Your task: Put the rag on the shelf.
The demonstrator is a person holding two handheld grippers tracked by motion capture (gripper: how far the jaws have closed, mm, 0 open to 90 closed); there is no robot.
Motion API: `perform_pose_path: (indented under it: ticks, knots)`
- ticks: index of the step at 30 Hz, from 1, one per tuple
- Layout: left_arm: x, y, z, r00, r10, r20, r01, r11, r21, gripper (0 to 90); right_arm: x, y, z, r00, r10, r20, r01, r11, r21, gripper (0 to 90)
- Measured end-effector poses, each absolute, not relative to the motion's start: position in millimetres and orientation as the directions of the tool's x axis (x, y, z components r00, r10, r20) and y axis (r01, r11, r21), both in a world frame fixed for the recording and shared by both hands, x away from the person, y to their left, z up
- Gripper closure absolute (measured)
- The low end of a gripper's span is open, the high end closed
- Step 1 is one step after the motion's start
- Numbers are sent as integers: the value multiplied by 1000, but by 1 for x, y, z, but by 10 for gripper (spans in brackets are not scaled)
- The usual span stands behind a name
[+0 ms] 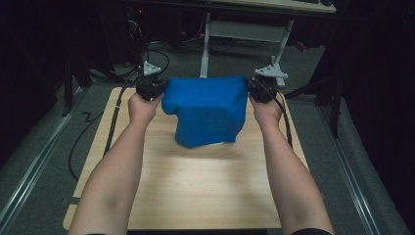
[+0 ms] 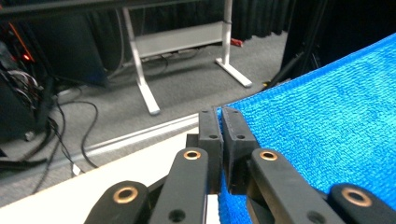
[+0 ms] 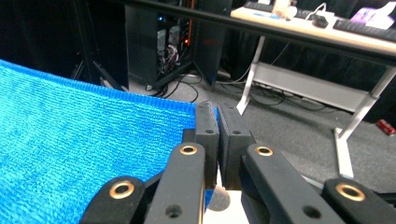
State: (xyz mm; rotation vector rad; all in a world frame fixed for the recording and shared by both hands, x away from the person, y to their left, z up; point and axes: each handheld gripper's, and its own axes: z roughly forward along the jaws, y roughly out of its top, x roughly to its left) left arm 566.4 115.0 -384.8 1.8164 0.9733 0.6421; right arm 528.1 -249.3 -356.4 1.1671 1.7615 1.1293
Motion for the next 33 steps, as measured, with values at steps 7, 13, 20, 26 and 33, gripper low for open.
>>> perform_pose_path:
  ticks: [7, 13, 20, 26, 33]
  knots:
    - [554, 115, -422, 567, 824, -17, 404, -259, 877, 877, 521, -243, -396, -351, 929, -117, 355, 248, 902, 885]
    - [544, 118, -445, 571, 817, -81, 443, -224, 868, 877, 514, -238, -424, -380, 922, -78, 389, 236, 891, 884]
    - [539, 116, -469, 585, 803, -117, 471, -219, 854, 877, 508, -235, -444, -391, 918, -68, 423, 244, 873, 884]
    - [537, 112, -482, 594, 792, -137, 486, -218, 846, 877, 503, -236, -461, -394, 918, -38, 457, 232, 859, 884]
    - [537, 107, -493, 603, 783, -153, 510, -231, 829, 877, 501, -233, -470, -400, 916, -29, 465, 230, 855, 884]
